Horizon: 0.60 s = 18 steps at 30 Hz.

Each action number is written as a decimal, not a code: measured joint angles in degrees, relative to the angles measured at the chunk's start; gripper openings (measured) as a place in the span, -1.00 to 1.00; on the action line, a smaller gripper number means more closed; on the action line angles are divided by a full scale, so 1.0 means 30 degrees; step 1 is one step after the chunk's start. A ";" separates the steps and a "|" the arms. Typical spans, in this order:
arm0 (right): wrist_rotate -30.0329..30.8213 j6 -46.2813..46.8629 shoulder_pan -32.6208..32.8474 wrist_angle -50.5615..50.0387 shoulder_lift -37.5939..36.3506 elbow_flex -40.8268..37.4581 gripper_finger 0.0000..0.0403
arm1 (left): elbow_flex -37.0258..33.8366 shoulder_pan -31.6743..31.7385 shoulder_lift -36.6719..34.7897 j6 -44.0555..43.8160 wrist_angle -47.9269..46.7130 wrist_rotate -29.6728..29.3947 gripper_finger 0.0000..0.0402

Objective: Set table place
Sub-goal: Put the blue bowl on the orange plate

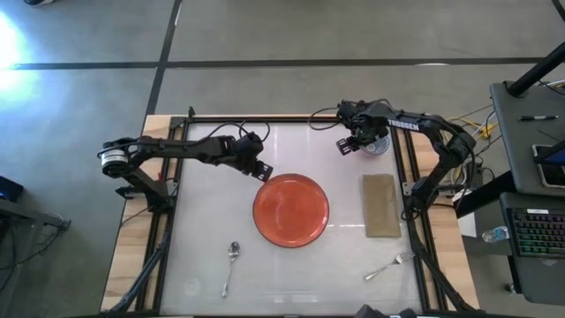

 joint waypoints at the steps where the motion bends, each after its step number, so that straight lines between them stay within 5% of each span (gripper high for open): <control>1: 0.0189 0.0054 0.0000 0.0148 0.0000 -0.0108 -0.39 | 0.0000 0.0015 0.0007 0.0206 0.0001 0.0000 -0.85; 11: 0.0441 0.0112 -0.0007 0.0555 0.0370 -0.1343 -0.40 | 0.0000 0.0015 0.0008 0.0410 0.0022 0.0000 -0.85; 18: 0.0446 0.0022 -0.0007 0.0848 0.0328 -0.2014 -0.59 | -0.0007 0.0015 0.0015 0.0453 0.0087 -0.0007 -0.85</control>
